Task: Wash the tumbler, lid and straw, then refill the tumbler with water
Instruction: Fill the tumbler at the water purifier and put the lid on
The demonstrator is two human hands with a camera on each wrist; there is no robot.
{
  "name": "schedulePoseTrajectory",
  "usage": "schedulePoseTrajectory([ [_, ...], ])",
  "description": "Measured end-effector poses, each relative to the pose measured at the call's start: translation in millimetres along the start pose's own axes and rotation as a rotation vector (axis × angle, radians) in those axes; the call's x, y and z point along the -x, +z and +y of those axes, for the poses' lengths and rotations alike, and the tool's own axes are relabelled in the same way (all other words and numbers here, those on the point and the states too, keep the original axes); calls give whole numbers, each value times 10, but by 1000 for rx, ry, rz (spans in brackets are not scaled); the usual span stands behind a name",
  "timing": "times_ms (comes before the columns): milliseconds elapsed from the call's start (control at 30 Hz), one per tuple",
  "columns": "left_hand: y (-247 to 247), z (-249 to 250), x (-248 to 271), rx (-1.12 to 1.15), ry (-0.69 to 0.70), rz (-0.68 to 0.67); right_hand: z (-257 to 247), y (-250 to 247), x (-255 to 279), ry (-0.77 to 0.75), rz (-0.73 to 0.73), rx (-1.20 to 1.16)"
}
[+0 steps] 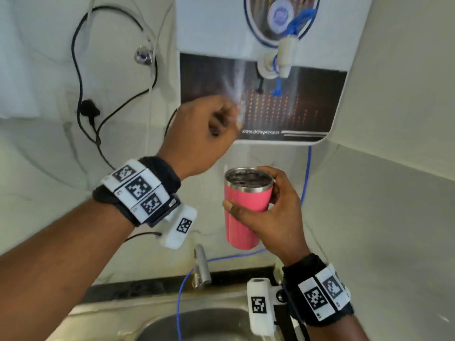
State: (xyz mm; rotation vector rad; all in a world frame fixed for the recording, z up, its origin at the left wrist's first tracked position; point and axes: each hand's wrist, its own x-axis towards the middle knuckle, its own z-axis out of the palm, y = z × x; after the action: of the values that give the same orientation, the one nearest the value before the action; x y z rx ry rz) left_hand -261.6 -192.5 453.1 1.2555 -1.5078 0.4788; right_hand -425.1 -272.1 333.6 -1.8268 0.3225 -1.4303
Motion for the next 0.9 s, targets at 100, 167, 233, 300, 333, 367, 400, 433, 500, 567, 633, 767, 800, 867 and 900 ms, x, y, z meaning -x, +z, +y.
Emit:
schedulePoseTrajectory([
  [100, -63, -274, 648, 19, -174, -115, 154, 124, 266, 62, -62, -3],
  [167, -126, -438, 1090, 52, -313, -178, 241, 241, 430, 107, -80, -3],
  [233, -182, -552, 1484, 97, -434, -258, 324, 324, 577, 134, -97, 3],
  [300, -260, -618, 1955, 169, -565, -374, 414, 470, 777, 183, -155, 14],
  [333, -302, -614, 2177, 221, -610, -430, 458, 542, 885, 204, -183, 20],
  [367, -340, -601, 2386, 273, -640, -474, 509, 612, 996, 223, -212, 22],
  [400, -379, -586, 2583, 305, -657, -503, 549, 683, 1107, 247, -237, 17],
  [433, -414, -566, 2761, 315, -672, -513, 584, 758, 1215, 274, -261, 5],
  [500, -472, -533, 3062, 281, -706, -479, 630, 902, 1422, 327, -319, -5],
  [567, -508, -501, 3321, 266, -748, -380, 666, 1049, 1624, 364, -385, 6],
  [633, -531, -482, 3561, 287, -814, -281, 719, 1208, 1831, 389, -426, -3],
  [767, -640, -496, 3966, 260, -861, -149, 754, 1532, 2211, 438, -461, -46],
  [800, -684, -510, 4047, 246, -864, -134, 766, 1597, 2296, 452, -469, -67],
  [867, -781, -556, 4200, 226, -881, -125, 807, 1725, 2456, 482, -495, -90],
  [900, -828, -589, 4283, 213, -894, -128, 833, 1794, 2529, 496, -513, -99],
])
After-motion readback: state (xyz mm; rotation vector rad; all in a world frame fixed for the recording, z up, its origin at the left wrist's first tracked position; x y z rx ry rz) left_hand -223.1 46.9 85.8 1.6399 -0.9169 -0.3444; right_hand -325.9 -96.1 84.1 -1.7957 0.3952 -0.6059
